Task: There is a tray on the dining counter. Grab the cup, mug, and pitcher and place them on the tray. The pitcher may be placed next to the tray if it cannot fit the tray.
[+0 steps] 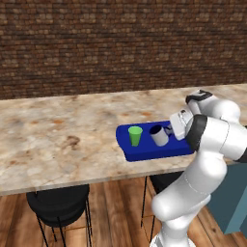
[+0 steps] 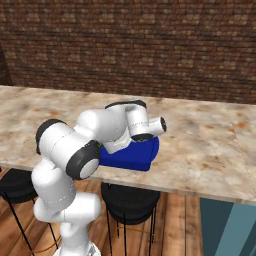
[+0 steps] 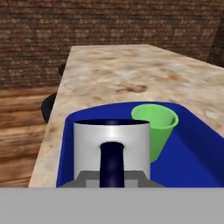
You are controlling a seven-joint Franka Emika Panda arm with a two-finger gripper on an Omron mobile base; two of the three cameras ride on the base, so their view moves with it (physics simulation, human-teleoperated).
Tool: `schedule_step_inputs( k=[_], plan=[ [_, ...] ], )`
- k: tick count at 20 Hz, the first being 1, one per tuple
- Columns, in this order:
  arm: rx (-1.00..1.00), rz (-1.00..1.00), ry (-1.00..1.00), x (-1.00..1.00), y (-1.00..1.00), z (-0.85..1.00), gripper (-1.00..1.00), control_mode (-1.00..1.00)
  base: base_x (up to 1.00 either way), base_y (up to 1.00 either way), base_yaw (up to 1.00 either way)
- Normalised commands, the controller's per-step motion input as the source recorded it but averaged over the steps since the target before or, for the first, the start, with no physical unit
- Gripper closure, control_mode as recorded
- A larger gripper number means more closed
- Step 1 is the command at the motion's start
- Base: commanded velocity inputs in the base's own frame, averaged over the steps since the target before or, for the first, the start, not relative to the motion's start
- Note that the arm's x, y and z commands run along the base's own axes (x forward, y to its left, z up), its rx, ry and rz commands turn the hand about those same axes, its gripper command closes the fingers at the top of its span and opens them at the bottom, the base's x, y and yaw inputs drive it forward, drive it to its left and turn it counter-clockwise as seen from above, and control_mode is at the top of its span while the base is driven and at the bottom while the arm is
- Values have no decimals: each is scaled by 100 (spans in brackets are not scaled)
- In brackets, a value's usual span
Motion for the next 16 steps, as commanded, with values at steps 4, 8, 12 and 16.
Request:
schedule_step_inputs(
  k=[4, 8, 12, 16],
  plan=[
    [0, 4, 0, 2, 10, -13, 100, -100, 0, 0, 0],
    [0, 5, 0, 0, 10, -1, 100, -100, 0, 0, 0],
    [0, 4, 0, 0, 13, 0, 100, -100, 0, 0, 0],
    [0, 4, 1, 0, 19, 0, 100, -100, 0, 0, 0]
  ],
)
